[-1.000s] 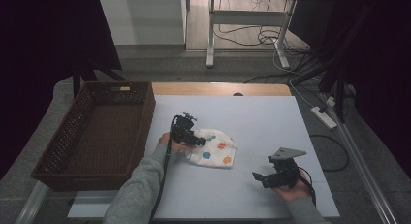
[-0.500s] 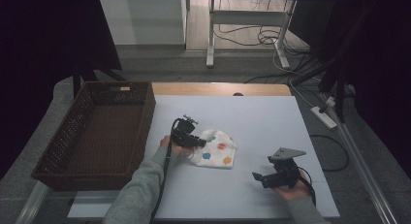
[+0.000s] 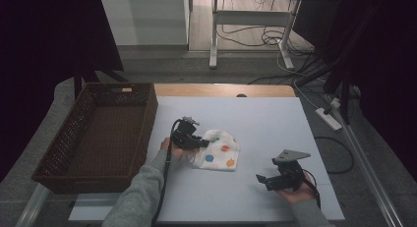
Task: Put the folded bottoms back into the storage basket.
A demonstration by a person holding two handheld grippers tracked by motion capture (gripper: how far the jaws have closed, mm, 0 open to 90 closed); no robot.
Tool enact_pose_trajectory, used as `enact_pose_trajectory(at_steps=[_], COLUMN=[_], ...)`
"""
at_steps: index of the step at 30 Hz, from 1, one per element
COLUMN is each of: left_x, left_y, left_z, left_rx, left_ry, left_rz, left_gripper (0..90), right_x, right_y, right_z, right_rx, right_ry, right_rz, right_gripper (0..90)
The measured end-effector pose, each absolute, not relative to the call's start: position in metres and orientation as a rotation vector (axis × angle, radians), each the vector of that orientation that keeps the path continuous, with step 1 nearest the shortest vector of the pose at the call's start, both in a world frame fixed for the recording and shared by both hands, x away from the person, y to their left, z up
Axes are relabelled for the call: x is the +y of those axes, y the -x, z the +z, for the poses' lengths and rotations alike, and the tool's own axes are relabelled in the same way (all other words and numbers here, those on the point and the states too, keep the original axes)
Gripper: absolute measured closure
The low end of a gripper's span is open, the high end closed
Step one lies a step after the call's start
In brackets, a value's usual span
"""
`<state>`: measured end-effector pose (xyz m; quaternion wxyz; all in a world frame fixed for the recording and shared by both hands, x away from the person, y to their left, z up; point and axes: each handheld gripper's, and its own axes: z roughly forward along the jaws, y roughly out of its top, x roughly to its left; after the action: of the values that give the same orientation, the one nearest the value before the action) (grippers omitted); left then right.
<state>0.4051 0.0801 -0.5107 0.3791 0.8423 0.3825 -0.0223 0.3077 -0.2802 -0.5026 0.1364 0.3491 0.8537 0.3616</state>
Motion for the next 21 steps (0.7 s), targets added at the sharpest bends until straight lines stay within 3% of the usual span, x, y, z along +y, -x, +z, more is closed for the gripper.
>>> enact_pose_trajectory(at_steps=[21], left_x=[0.078], left_y=[-0.389], left_z=[-0.492], left_rx=[0.902], left_ry=[-2.131], left_rz=[-0.013], left_gripper=[71.1], right_x=[-0.28], right_y=[-0.308], right_z=[-0.502], right_rx=[2.471], right_ry=[-1.01], right_rz=[1.046], right_gripper=[9.8])
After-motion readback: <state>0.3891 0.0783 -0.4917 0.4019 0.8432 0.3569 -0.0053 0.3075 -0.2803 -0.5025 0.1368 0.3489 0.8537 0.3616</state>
